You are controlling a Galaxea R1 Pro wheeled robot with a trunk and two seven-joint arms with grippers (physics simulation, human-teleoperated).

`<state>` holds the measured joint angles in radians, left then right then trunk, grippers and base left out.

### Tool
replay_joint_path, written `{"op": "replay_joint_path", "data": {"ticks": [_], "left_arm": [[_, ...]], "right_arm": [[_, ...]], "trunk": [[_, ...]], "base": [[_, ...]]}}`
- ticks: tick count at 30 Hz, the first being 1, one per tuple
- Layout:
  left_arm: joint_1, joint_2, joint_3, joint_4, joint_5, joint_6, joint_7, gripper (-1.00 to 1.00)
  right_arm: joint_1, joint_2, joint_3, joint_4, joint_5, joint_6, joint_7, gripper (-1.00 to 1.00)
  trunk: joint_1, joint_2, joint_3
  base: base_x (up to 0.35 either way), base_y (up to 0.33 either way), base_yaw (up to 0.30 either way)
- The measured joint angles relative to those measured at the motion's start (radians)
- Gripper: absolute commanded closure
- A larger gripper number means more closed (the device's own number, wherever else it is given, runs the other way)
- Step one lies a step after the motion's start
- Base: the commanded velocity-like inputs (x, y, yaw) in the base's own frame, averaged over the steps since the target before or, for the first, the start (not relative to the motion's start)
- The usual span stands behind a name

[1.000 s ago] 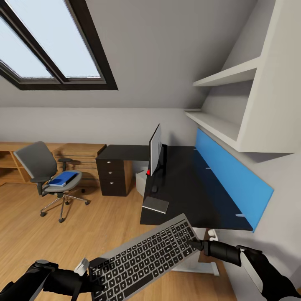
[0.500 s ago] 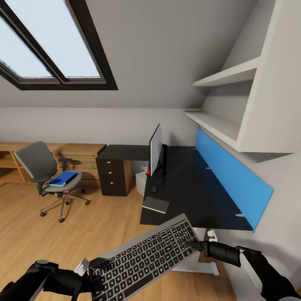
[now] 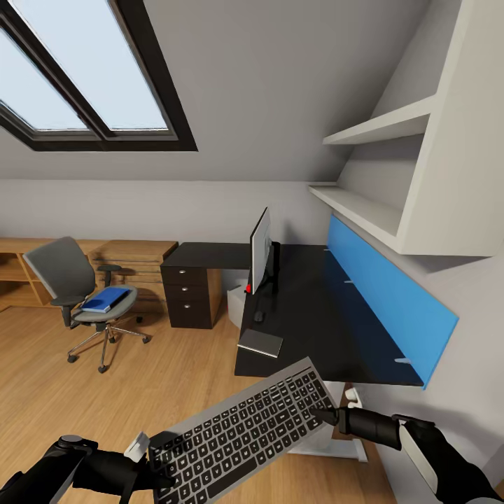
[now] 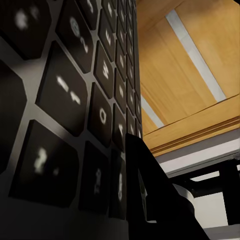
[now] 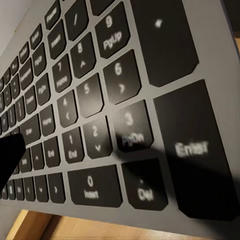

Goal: In the bedroom, organize the workspace by keeping the computer under the desk, ensuring the monitor is on the desk, placing the keyboard on the desk next to the monitor, placing the mouse on the desk next to the keyboard, moving the folder from the swivel chair onto the desk next to the mouse, stacking the notebook on top of the folder with the pen on top of the notebook, and positioning the swivel chair next to the desk.

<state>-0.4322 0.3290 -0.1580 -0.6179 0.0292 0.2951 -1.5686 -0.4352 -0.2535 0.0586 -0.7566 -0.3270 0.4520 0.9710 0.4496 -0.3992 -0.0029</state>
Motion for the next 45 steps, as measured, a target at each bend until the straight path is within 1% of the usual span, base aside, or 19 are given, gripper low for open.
{"op": "replay_joint_path", "data": {"ticks": [16,24,25,28,29,30,31,34,36,45], "left_arm": [[0.000,0.000,0.000,0.000,0.000,0.000,0.000,1.00],[0.000,0.000,-0.002,0.001,-0.001,-0.005,0.000,1.00],[0.000,0.000,-0.006,0.001,-0.001,-0.007,0.000,1.00],[0.000,0.000,-0.048,0.002,0.000,-0.012,0.000,1.00],[0.001,0.000,-0.078,0.002,0.001,-0.013,0.000,1.00],[0.000,0.000,-0.090,0.002,0.001,-0.013,0.000,1.00],[0.000,0.001,-0.110,0.002,0.002,-0.014,0.000,1.00],[0.000,0.001,-0.130,0.002,0.002,-0.014,0.000,1.00],[0.000,0.001,-0.137,0.002,0.003,-0.014,0.000,1.00],[0.000,0.001,-0.142,0.002,0.004,-0.015,0.000,1.00]], "right_arm": [[0.000,-0.001,0.000,0.000,-0.002,0.002,0.002,-1.00],[0.000,-0.001,-0.010,-0.001,-0.006,0.002,0.000,-1.00],[0.000,-0.001,-0.010,-0.001,-0.006,0.002,0.000,-1.00],[0.000,-0.002,-0.012,-0.001,-0.007,0.002,0.000,-1.00],[0.000,-0.002,-0.012,-0.001,-0.007,0.002,0.000,-1.00],[0.000,-0.002,-0.012,-0.001,-0.007,0.002,0.000,-1.00],[0.000,-0.002,-0.013,-0.001,-0.007,0.002,0.000,-1.00],[0.000,-0.002,-0.013,-0.001,-0.007,0.002,0.001,-1.00],[0.000,-0.002,-0.013,-0.001,-0.007,0.002,0.001,-1.00],[0.000,-0.002,-0.013,-0.001,-0.007,0.002,0.002,-1.00]], "trunk": [[0.000,0.000,0.000],[0.000,0.000,0.000],[0.000,0.000,0.000],[0.000,0.000,0.000],[0.000,0.000,0.000],[0.000,0.000,0.000],[0.000,0.000,0.000],[0.000,0.000,0.000],[0.000,0.000,0.000],[0.000,0.000,0.000]], "base": [[0.000,0.000,0.000],[0.000,0.000,0.000],[0.000,0.000,0.000],[0.000,0.000,0.000],[0.000,0.000,0.000],[0.000,0.000,0.000],[0.000,0.000,0.000],[0.000,0.000,0.000],[0.000,0.000,0.000],[0.000,0.000,0.000]]}}
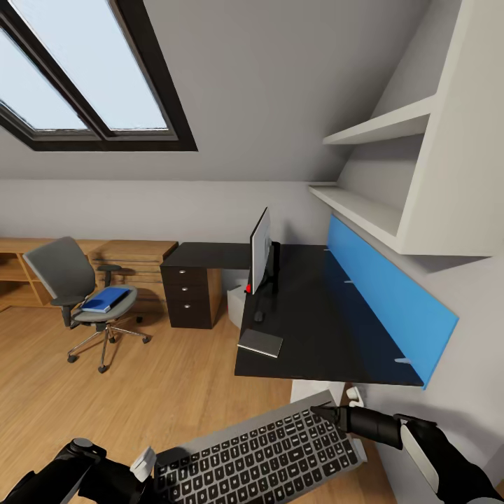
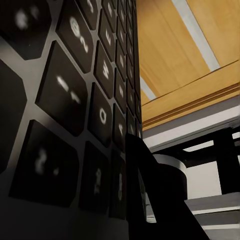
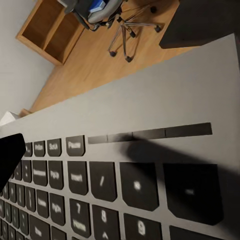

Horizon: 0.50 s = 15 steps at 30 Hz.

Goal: In the bedroom, organize the workspace by keeping the computer under the desk, ensuring the monitor is on the desk, placing the keyboard on the desk next to the monitor, placing the mouse on the desk next to the keyboard, moving the folder from the swivel chair onto the desk next to the mouse, stacking the notebook on top of the folder with the pen on top of the notebook, and positioning the swivel chair next to the desk.

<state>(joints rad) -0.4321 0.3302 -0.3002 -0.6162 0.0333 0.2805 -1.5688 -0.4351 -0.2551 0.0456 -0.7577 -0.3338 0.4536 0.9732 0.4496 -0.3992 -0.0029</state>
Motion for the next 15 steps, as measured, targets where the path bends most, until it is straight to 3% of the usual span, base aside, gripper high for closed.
{"op": "replay_joint_path", "data": {"ticks": [15], "left_arm": [[0.000,0.001,0.001,0.000,0.001,0.000,0.000,1.00]], "right_arm": [[0.000,0.000,0.001,0.000,0.000,0.000,0.001,-1.00]], "trunk": [[0.000,0.000,0.000]], "base": [[0.000,0.000,0.000]]}}
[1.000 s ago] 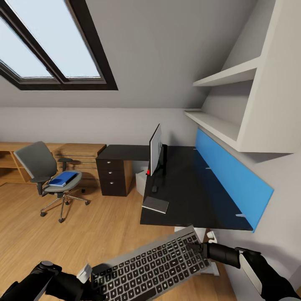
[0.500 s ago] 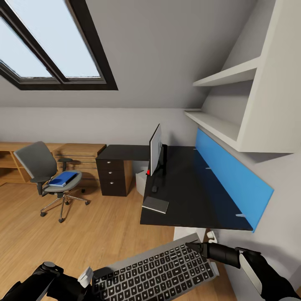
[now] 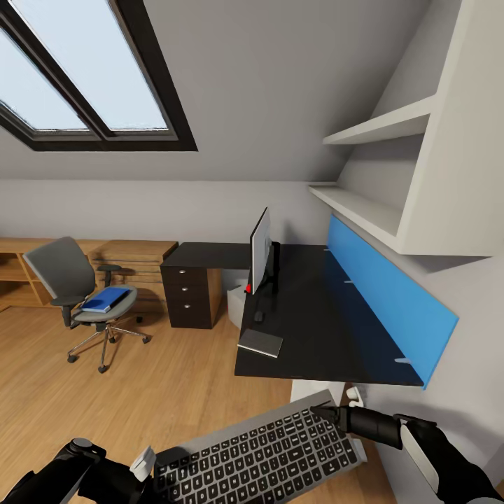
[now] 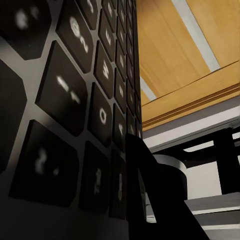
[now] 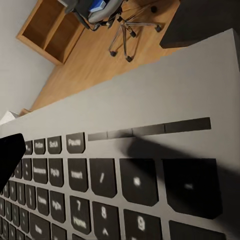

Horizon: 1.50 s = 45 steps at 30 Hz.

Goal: In the bedroom, organize the workspace by keeping the computer under the desk, ensuring the monitor is on the desk, placing the keyboard on the desk next to the monitor, placing the mouse on the desk next to the keyboard, moving the folder from the swivel chair onto the desk next to the mouse, stacking the notebook on top of the folder with the pen on top of the notebook, and positioning the swivel chair next to the desk.

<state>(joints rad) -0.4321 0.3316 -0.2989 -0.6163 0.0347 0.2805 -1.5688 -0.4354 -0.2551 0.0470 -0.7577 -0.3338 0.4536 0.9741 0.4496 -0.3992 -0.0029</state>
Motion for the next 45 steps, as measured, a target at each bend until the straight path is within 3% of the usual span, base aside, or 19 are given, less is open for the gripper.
{"op": "replay_joint_path", "data": {"ticks": [20,21,45], "left_arm": [[0.000,0.000,0.003,0.000,0.001,0.000,0.000,1.00],[0.000,0.000,0.003,0.000,0.001,0.000,0.000,1.00],[0.000,0.000,0.004,0.001,-0.001,0.005,0.000,1.00]], "right_arm": [[0.000,0.000,0.000,0.000,0.000,0.000,0.000,-1.00],[0.000,0.000,0.000,0.001,0.000,0.001,0.000,1.00],[0.000,-0.001,0.000,0.000,-0.007,0.006,0.003,1.00]], "trunk": [[0.000,0.000,0.000],[0.000,0.000,0.000],[0.000,0.000,0.000]], "base": [[0.000,0.000,0.000],[0.000,0.000,0.000],[0.000,0.000,0.000]]}}
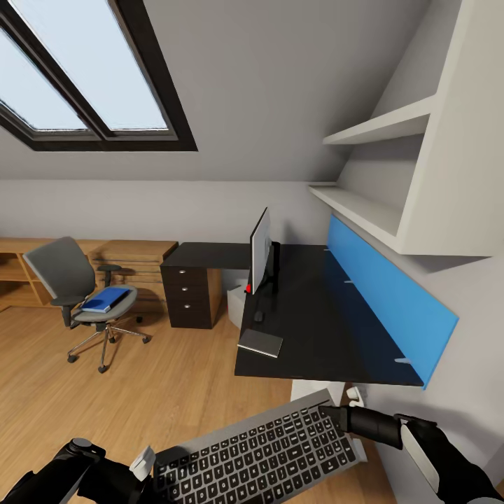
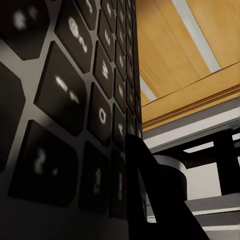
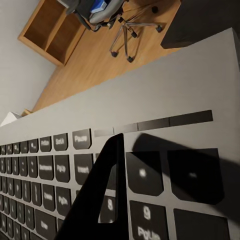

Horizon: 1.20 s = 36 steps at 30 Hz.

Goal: In the bedroom, organize the workspace by keeping the computer under the desk, ensuring the monitor is on the desk, placing the keyboard on the desk next to the monitor, placing the mouse on the desk next to the keyboard, moving the folder from the swivel chair onto the desk next to the mouse, stacking the notebook on top of the folder with the pen on top of the notebook, and positioning the swivel chair next to the desk.

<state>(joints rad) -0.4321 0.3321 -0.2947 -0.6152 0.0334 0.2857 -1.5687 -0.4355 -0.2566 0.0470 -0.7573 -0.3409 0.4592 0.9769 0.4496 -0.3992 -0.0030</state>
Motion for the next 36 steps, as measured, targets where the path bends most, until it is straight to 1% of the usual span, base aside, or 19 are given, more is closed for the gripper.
{"op": "replay_joint_path", "data": {"ticks": [6,30,31,33,36], "left_arm": [[0.000,0.000,0.000,0.000,0.000,0.000,0.000,1.00],[0.000,0.000,0.000,0.000,0.000,0.000,0.000,1.00],[0.000,0.000,0.000,0.000,0.000,0.000,0.000,-1.00],[0.000,0.000,0.002,-0.002,0.003,-0.005,0.000,-1.00],[0.000,0.001,0.003,-0.002,0.004,-0.004,0.000,-1.00]], "right_arm": [[0.000,0.000,0.002,0.000,-0.005,0.001,-0.004,1.00],[0.000,0.000,0.001,-0.002,-0.002,0.000,-0.002,1.00],[0.000,0.000,0.001,-0.002,-0.002,0.001,-0.003,1.00],[0.001,0.000,0.001,-0.001,0.010,-0.006,-0.004,1.00],[0.001,-0.001,0.000,-0.001,0.009,-0.006,-0.004,1.00]], "trunk": [[0.000,0.000,0.000],[0.000,0.000,0.000],[0.000,0.000,0.000],[0.000,0.000,0.000],[0.000,0.000,0.000]], "base": [[0.000,0.000,0.000],[0.000,0.000,0.000],[0.000,0.000,0.000],[0.000,0.000,0.000],[0.000,0.000,0.000]]}}
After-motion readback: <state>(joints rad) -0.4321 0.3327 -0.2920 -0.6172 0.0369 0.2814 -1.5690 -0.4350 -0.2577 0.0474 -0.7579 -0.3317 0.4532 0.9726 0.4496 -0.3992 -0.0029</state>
